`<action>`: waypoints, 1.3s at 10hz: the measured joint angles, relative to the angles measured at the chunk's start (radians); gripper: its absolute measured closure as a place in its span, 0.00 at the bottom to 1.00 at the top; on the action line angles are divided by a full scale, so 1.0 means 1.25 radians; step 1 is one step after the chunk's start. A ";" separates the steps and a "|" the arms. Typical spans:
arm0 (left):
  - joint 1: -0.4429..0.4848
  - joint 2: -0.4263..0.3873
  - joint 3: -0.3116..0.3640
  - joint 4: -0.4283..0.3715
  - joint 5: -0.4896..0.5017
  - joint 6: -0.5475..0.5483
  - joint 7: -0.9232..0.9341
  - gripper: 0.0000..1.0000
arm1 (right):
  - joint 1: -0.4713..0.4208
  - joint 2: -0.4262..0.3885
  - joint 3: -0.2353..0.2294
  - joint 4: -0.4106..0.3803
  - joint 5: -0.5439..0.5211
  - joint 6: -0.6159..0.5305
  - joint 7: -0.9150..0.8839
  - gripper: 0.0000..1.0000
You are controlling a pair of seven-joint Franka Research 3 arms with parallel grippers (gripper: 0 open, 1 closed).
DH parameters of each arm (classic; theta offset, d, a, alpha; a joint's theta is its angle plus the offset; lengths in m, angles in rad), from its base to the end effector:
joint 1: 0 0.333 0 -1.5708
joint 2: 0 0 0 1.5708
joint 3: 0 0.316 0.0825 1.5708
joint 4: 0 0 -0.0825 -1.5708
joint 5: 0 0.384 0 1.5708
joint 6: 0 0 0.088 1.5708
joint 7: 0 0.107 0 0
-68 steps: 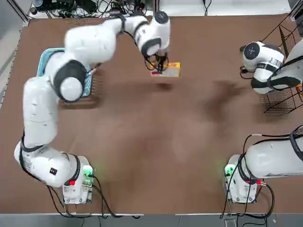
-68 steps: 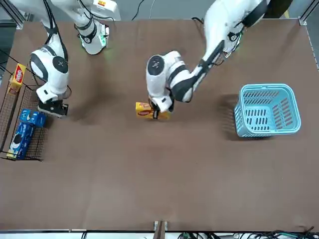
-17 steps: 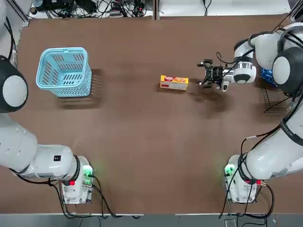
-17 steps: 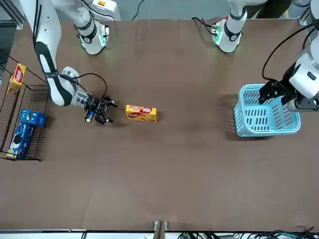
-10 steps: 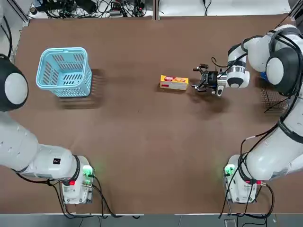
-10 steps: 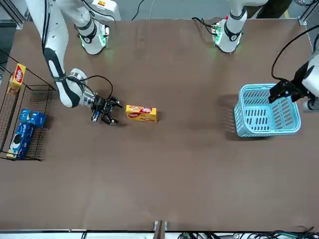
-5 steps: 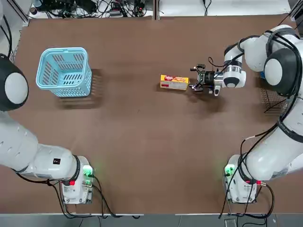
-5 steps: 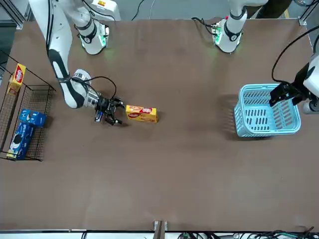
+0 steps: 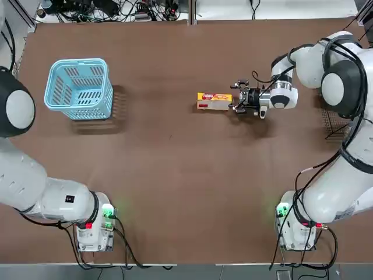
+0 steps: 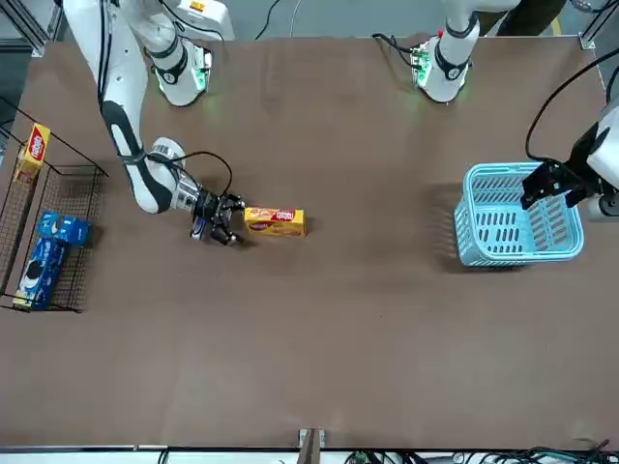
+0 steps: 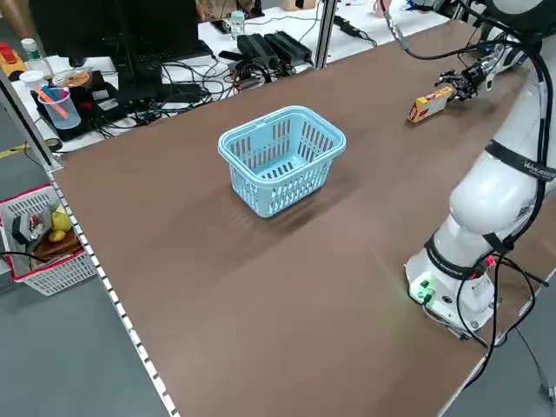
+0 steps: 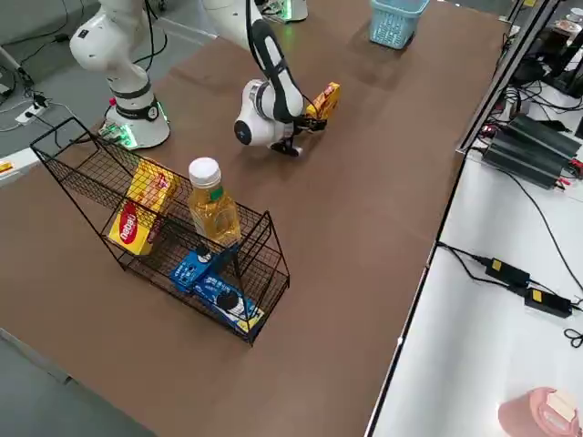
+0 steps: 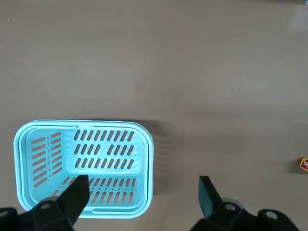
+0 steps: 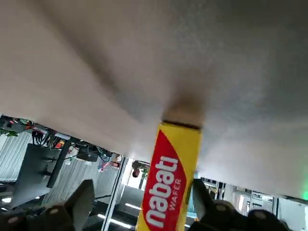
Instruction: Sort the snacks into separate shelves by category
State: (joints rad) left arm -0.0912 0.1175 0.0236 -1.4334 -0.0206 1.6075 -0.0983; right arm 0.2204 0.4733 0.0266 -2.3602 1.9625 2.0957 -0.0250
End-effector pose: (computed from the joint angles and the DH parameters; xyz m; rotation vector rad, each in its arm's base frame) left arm 0.5936 -0.0432 0.6255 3.1176 0.0478 0.0857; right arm 0.4442 0.1595 0.1183 -1.4460 1.3834 0.6302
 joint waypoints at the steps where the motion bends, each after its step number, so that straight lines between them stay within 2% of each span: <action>1: 0.001 0.000 0.000 0.000 0.000 0.000 0.000 0.00 | 0.000 0.001 0.000 0.001 0.000 0.000 -0.009 0.15; 4: 0.001 0.000 0.000 0.000 0.000 0.000 0.000 0.00 | 0.000 0.001 0.000 0.002 0.000 0.005 -0.017 0.63; 5: 0.001 0.000 0.000 0.000 0.000 0.000 0.000 0.00 | 0.000 0.001 0.000 0.003 0.000 0.005 -0.020 0.70; 9: 0.007 0.000 0.001 0.000 0.000 0.000 0.001 0.00 | -0.004 -0.009 -0.006 0.021 -0.008 0.009 -0.037 0.71; 10: 0.007 0.000 0.000 0.000 0.000 0.000 0.001 0.00 | -0.010 -0.027 -0.013 0.029 -0.046 0.010 -0.027 0.71; 11: 0.005 0.000 -0.002 0.000 0.000 0.000 0.001 0.00 | -0.018 -0.056 -0.031 0.038 -0.129 0.011 0.003 0.72; 13: 0.004 0.000 -0.004 0.000 0.000 0.000 0.001 0.00 | -0.025 -0.136 -0.094 0.059 -0.342 0.010 0.071 0.75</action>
State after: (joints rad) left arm -0.0866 0.1176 0.0190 -1.4335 -0.0206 1.6075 -0.0971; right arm 0.1889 0.3029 -0.0915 -2.2863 1.5352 2.1088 0.0641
